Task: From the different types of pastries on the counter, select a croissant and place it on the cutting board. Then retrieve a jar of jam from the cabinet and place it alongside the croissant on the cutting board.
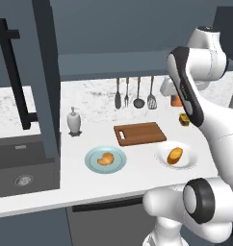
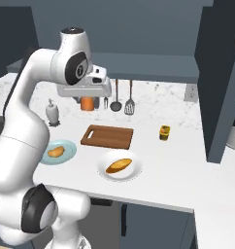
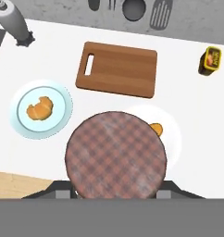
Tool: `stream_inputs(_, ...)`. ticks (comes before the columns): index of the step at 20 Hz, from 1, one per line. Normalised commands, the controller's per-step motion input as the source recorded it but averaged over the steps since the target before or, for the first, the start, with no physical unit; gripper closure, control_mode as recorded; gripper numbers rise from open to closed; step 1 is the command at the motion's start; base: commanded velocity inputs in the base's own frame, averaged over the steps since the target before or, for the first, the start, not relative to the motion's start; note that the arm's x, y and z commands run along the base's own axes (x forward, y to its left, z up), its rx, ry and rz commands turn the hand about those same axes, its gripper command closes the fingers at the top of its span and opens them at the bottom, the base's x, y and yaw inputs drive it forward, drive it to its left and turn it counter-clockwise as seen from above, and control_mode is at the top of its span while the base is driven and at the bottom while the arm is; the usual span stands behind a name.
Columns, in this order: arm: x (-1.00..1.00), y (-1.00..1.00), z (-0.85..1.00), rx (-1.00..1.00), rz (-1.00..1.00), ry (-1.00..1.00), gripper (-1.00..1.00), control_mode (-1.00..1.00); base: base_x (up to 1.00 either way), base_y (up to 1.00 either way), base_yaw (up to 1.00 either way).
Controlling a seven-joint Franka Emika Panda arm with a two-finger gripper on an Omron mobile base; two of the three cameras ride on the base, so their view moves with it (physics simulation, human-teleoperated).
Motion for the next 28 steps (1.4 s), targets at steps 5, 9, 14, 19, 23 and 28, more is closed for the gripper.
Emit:
stream_inputs(5, 0.00, 0.00, -0.52, 0.00, 0.00, 0.00, 1.00, -1.00, 0.00, 0.00, 0.00)
stream_inputs(9, 0.00, 0.00, -0.51, 0.00, 0.00, 0.00, 1.00, -1.00, 0.00, 0.00, 0.00)
stream_inputs(14, 0.01, 0.00, -0.41, 0.00, 0.00, 0.00, 1.00, -1.00, 0.00, 0.00, 0.00)
stream_inputs(19, 0.09, 0.00, -0.43, 0.00, -0.01, -0.01, 1.00, -1.00, 0.00, 0.00, 0.00)
stream_inputs(23, 0.26, 0.00, -0.42, 0.00, -0.04, -0.02, 1.00, -1.00, 0.00, 0.00, 0.00)
stream_inputs(28, 0.42, 0.00, -0.37, 0.00, -0.04, -0.04, 1.00, -1.00, 0.00, 0.00, 0.00)
